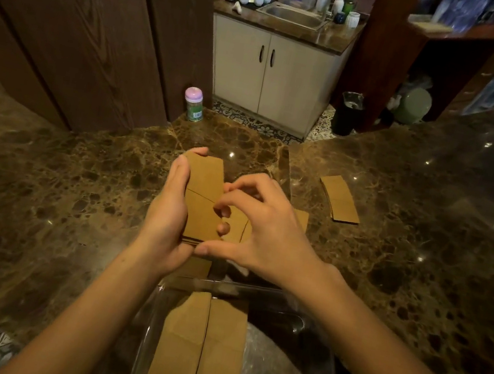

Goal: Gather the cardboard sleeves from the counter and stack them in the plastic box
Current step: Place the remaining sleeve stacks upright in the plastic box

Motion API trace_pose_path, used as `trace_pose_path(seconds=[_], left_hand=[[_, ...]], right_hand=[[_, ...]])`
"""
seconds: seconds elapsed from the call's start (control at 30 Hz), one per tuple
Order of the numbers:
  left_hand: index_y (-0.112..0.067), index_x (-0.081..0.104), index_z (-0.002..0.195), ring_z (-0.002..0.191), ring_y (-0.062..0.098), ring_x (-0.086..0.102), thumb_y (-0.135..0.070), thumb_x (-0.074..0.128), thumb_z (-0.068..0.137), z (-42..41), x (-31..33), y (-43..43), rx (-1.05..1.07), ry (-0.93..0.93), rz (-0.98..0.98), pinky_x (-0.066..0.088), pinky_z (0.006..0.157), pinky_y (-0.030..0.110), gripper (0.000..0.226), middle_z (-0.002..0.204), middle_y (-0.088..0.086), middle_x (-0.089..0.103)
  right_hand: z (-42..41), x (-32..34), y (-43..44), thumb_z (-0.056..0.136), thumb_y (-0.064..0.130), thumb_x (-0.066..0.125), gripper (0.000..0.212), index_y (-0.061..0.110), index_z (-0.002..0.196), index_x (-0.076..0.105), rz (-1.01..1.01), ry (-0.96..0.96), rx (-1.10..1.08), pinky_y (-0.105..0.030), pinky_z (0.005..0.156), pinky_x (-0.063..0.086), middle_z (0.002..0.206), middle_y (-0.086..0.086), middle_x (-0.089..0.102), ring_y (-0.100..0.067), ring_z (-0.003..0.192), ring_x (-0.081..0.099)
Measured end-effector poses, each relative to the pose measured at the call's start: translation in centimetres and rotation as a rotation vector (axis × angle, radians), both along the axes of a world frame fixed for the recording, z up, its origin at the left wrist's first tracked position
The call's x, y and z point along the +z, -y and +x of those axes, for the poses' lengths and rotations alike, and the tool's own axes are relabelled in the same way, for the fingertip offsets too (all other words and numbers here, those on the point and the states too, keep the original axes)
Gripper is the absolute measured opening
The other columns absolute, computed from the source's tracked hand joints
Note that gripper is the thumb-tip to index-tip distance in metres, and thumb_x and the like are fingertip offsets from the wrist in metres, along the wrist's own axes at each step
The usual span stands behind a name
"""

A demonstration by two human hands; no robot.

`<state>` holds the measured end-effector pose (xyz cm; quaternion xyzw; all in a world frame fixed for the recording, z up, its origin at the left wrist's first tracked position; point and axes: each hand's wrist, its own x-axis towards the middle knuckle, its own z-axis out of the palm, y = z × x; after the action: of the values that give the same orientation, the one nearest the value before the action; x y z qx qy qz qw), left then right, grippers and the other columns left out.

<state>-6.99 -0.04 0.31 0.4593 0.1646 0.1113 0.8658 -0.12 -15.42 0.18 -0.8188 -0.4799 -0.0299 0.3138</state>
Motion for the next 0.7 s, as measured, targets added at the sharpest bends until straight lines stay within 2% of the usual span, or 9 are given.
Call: trace_pose_path(seconds=[0.07, 0.13, 0.2, 0.3, 0.37, 0.43, 0.6, 0.7], left_hand=[[-0.036, 0.058, 0.125, 0.065, 0.027, 0.061, -0.058, 0.034, 0.103, -0.2, -0.3, -1.7, 0.076, -0.040, 0.085, 0.048, 0.056, 0.038, 0.040, 0.095, 0.014, 0.070], [-0.033, 0.054, 0.124, 0.061, 0.028, 0.061, -0.058, 0.031, 0.104, -0.8, -1.0, -3.7, 0.183, -0.117, 0.225, 0.050, 0.055, 0.038, 0.039, 0.101, 0.021, 0.069], [-0.030, 0.049, 0.124, 0.056, 0.026, 0.061, -0.055, 0.028, 0.106, -1.5, -2.2, -5.6, 0.277, -0.203, 0.368, 0.051, 0.051, 0.036, 0.037, 0.104, 0.024, 0.068], [-0.036, 0.051, 0.116, 0.052, 0.024, 0.060, -0.054, 0.036, 0.105, -3.2, -4.3, -8.0, 0.336, -0.329, 0.449, 0.049, 0.044, 0.032, 0.026, 0.105, 0.025, 0.065], [-0.042, 0.053, 0.104, 0.052, 0.023, 0.057, -0.048, 0.045, 0.104, -4.6, -5.7, -8.8, 0.331, -0.370, 0.450, 0.046, 0.043, 0.029, 0.010, 0.097, 0.022, 0.062], [-0.043, 0.054, 0.101, 0.053, 0.023, 0.055, -0.040, 0.052, 0.103, -5.7, -6.9, -9.2, 0.291, -0.374, 0.407, 0.044, 0.046, 0.030, 0.005, 0.093, 0.019, 0.059], [-0.034, 0.051, 0.114, 0.054, 0.022, 0.050, -0.022, 0.057, 0.103, -7.0, -8.8, -9.5, 0.257, -0.380, 0.275, 0.039, 0.049, 0.028, 0.017, 0.084, 0.015, 0.055], [-0.033, 0.051, 0.112, 0.054, 0.022, 0.050, -0.018, 0.057, 0.102, -7.0, -9.2, -9.2, 0.240, -0.379, 0.258, 0.039, 0.050, 0.028, 0.019, 0.082, 0.015, 0.054]], right_hand=[[0.2, 0.0, -1.8, 0.073, 0.060, 0.085, 0.061, 0.023, 0.119, 0.072, -0.039, -0.075, 0.045, -0.029, 0.100, 0.046, 0.129, 0.000, 0.056, -0.015, 0.119, 0.052], [0.7, -0.6, -3.8, 0.078, 0.055, 0.085, 0.062, 0.026, 0.130, 0.067, -0.125, -0.168, 0.066, -0.028, 0.095, 0.047, 0.128, 0.002, 0.057, -0.011, 0.114, 0.054], [1.5, -2.0, -5.5, 0.082, 0.050, 0.083, 0.065, 0.025, 0.137, 0.060, -0.285, -0.169, 0.074, -0.031, 0.089, 0.048, 0.126, 0.001, 0.062, -0.015, 0.110, 0.058], [1.5, -4.6, -7.8, 0.080, 0.051, 0.085, 0.067, 0.019, 0.133, 0.060, -0.529, -0.167, 0.140, -0.035, 0.088, 0.050, 0.125, -0.003, 0.066, -0.023, 0.114, 0.061], [0.4, -6.0, -8.9, 0.077, 0.053, 0.086, 0.072, 0.018, 0.134, 0.059, -0.653, -0.195, 0.188, -0.038, 0.091, 0.053, 0.128, -0.006, 0.063, -0.026, 0.116, 0.059], [-0.5, -7.0, -9.7, 0.077, 0.048, 0.088, 0.074, 0.015, 0.135, 0.057, -0.715, -0.199, 0.214, -0.041, 0.092, 0.053, 0.130, -0.010, 0.059, -0.030, 0.118, 0.057], [-0.6, -8.7, -10.7, 0.074, 0.038, 0.091, 0.063, 0.016, 0.122, 0.057, -0.733, -0.251, 0.186, -0.039, 0.082, 0.051, 0.118, -0.013, 0.060, -0.033, 0.112, 0.059], [0.1, -8.3, -10.3, 0.084, 0.035, 0.085, 0.054, 0.019, 0.131, 0.063, -0.700, -0.331, 0.198, -0.035, 0.089, 0.046, 0.127, -0.009, 0.062, -0.026, 0.118, 0.056]])
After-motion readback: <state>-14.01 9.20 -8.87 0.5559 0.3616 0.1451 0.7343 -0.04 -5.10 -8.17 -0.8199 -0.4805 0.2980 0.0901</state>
